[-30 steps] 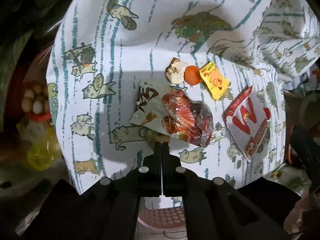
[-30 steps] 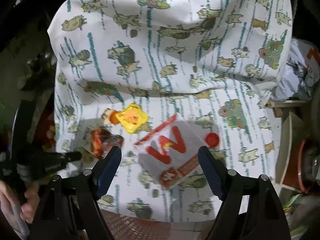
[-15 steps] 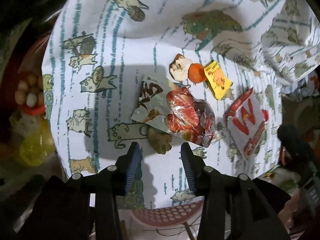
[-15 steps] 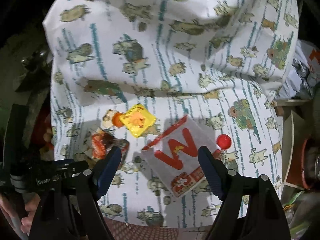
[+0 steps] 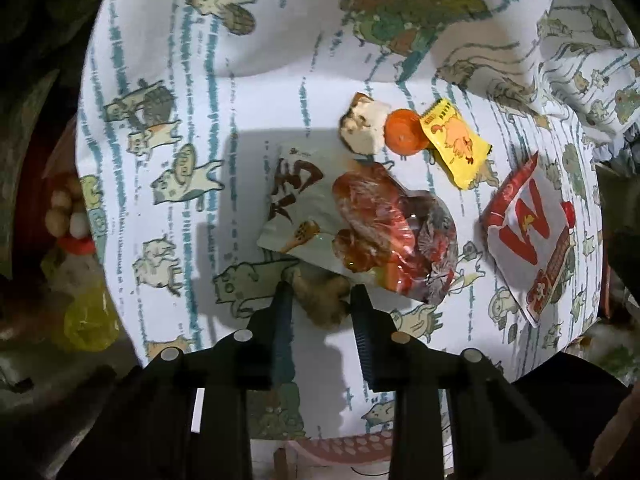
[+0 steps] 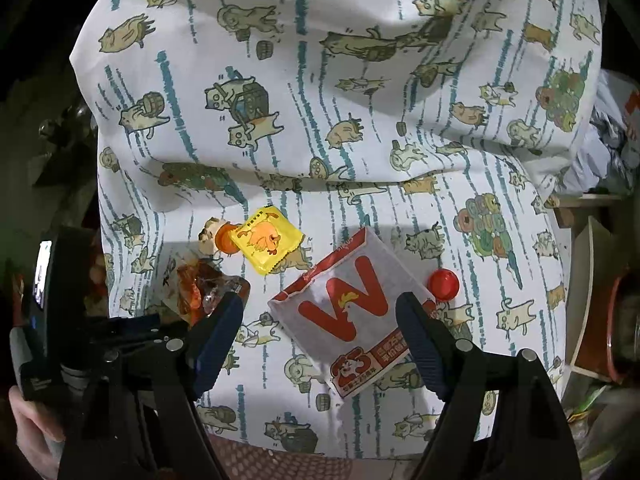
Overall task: Collect trash
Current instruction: 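Grasp the brown lump beside the meat snack bag with the left tool, then grasp the clear bag of red meat snack with the right tool while the left tool holds the lump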
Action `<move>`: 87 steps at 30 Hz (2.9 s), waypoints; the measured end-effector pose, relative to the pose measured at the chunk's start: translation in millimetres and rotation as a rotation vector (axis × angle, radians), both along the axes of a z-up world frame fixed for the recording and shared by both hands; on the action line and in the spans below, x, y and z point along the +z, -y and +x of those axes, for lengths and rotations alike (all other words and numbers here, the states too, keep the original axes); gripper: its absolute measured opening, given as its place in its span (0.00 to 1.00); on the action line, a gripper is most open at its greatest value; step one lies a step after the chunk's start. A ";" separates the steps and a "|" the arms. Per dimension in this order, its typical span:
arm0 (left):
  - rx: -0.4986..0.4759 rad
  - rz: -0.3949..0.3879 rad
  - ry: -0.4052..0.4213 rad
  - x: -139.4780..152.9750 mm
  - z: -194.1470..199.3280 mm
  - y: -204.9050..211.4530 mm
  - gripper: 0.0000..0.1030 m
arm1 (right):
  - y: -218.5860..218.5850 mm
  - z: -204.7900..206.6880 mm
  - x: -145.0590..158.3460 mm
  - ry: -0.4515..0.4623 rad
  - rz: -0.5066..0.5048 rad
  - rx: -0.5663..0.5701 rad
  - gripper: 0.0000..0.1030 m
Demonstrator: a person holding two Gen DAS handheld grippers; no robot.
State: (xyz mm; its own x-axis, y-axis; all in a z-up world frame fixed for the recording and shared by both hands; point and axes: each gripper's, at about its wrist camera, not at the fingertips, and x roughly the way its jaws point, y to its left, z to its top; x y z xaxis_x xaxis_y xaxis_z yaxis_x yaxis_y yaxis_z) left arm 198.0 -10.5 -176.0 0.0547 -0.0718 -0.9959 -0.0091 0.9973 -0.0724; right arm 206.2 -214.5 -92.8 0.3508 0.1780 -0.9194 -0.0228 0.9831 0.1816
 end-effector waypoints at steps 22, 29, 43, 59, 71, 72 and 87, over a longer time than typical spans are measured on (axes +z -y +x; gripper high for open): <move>0.137 0.059 0.257 103.4 13.5 -91.9 0.28 | -152.9 -24.3 -67.9 -0.009 -0.313 0.501 0.78; 0.178 0.066 0.243 100.5 12.3 -103.2 0.28 | -163.2 -12.2 -80.3 -0.007 -0.308 0.476 0.64; 0.167 0.049 0.235 100.1 11.4 -99.9 0.28 | -101.5 2.0 -43.1 -0.008 -0.051 0.346 0.03; 0.188 0.046 0.233 102.2 13.6 -113.8 0.28 | -127.9 40.7 -67.8 -0.070 0.040 0.018 0.82; 0.200 0.030 0.221 101.3 12.5 -119.2 0.28 | -143.1 40.7 -74.4 -0.098 0.083 0.058 0.50; 0.199 0.030 0.223 102.0 12.2 -118.8 0.28 | -141.3 40.6 -72.5 -0.098 0.086 0.055 0.49; 0.155 0.042 0.305 123.8 -1.3 -96.9 0.28 | -68.8 8.9 17.3 0.129 0.092 0.031 0.45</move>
